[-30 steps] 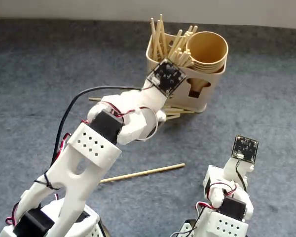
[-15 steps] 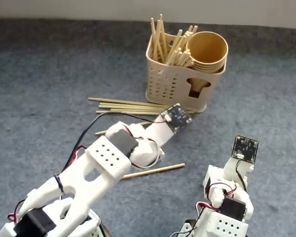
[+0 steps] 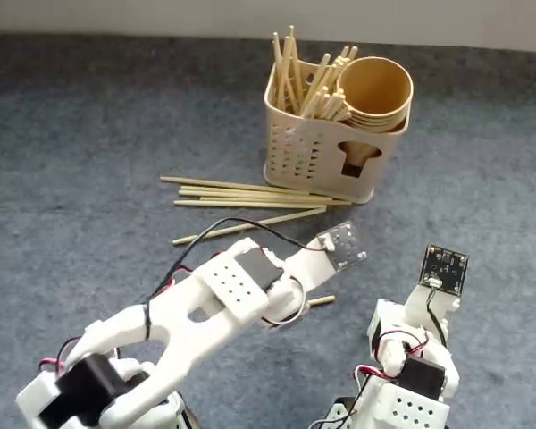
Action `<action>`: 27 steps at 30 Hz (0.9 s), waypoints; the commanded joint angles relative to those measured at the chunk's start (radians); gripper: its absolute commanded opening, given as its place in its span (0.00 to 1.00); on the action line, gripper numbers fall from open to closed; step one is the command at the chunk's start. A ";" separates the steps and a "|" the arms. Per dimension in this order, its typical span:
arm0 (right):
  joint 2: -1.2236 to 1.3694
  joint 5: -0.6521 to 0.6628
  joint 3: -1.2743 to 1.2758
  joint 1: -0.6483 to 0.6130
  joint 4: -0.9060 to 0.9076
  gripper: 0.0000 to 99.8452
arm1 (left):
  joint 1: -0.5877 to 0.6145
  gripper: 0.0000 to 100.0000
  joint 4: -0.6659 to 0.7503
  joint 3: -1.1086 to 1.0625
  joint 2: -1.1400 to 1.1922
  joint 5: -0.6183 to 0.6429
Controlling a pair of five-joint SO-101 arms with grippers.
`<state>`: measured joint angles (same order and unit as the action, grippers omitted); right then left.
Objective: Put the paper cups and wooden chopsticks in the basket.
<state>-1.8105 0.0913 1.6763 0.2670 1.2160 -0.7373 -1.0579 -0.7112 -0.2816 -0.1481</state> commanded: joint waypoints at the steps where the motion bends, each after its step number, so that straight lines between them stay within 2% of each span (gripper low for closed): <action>1: -0.005 0.000 0.153 0.010 0.005 0.01 | -0.018 0.17 0.017 0.088 0.082 -0.002; 17: -0.005 0.000 0.153 0.010 0.005 0.01 | -0.018 0.16 0.048 0.157 0.278 -0.006; 23: -0.005 0.000 0.153 0.010 0.005 0.01 | -0.019 0.03 0.049 0.180 0.309 -0.008; 27: -0.005 0.000 0.153 0.010 0.005 0.01 | -0.019 0.00 0.044 0.183 0.305 -0.008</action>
<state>-1.8105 0.0913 1.6763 0.2670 1.2160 -0.7434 -1.0150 -0.5762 0.0361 -0.1496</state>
